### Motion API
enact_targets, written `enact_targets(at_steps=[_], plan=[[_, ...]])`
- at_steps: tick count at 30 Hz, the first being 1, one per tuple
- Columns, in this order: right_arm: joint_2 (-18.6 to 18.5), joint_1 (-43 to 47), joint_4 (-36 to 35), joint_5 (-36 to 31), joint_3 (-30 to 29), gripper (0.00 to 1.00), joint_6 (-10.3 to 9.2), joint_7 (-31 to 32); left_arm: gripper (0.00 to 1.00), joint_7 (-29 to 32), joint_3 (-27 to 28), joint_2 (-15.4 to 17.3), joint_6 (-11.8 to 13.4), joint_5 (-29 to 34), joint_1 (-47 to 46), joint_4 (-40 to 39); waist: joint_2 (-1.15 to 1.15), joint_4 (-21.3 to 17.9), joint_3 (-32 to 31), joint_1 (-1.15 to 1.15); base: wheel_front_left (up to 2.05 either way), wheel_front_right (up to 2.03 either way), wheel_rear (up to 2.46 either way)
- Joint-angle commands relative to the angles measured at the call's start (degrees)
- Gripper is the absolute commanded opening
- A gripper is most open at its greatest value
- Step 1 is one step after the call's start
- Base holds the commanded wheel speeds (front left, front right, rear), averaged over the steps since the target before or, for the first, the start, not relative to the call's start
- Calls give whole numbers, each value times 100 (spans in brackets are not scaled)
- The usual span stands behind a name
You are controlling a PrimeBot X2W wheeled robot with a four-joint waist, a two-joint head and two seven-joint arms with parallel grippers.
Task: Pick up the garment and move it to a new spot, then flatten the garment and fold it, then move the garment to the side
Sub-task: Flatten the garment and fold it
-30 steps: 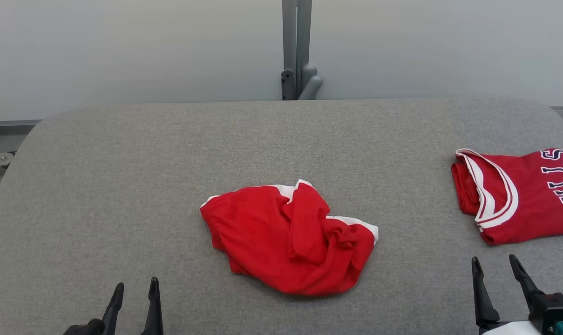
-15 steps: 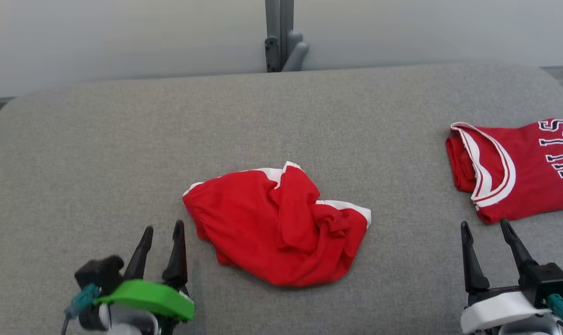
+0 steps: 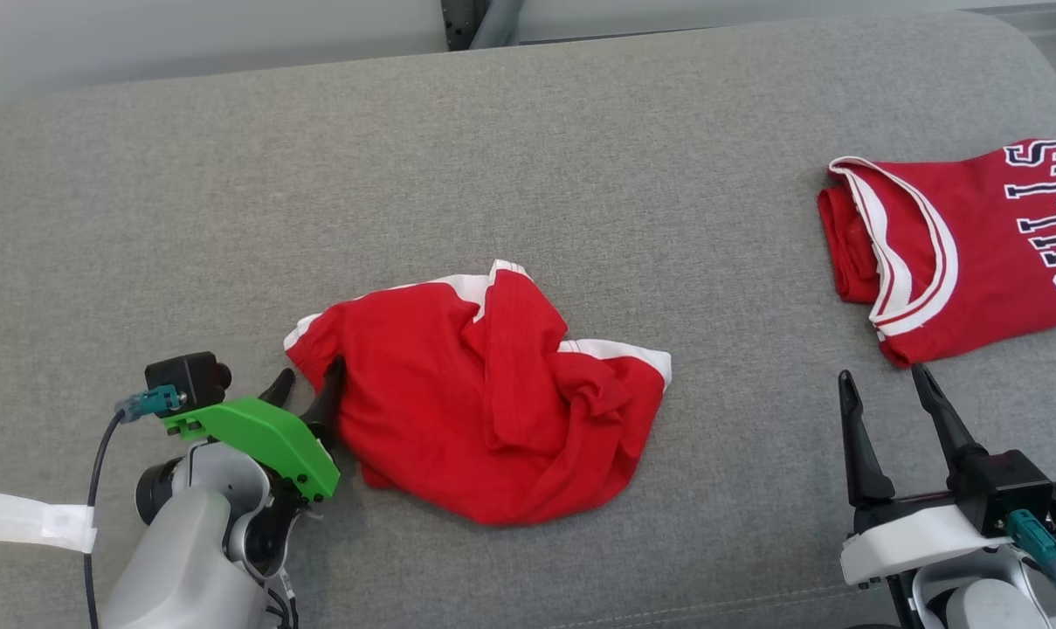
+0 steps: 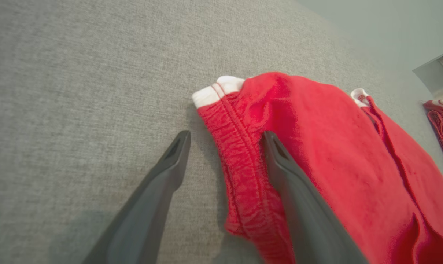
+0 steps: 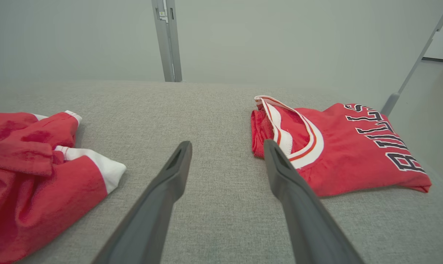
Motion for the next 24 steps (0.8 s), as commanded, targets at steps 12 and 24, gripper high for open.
enact_targets(at_steps=[12,24], plan=[[-13,-91,88,99,12,100,-9,-15,0,-77,-842,321,-15,-631,-366,314,0,-195,-18,0,0,0,0],[-13,-91,184,91,142,100,-9,-15,0,-969,-1243,358,-15,-472,-1182,723,0,-432,-308,0,0,0,0]])
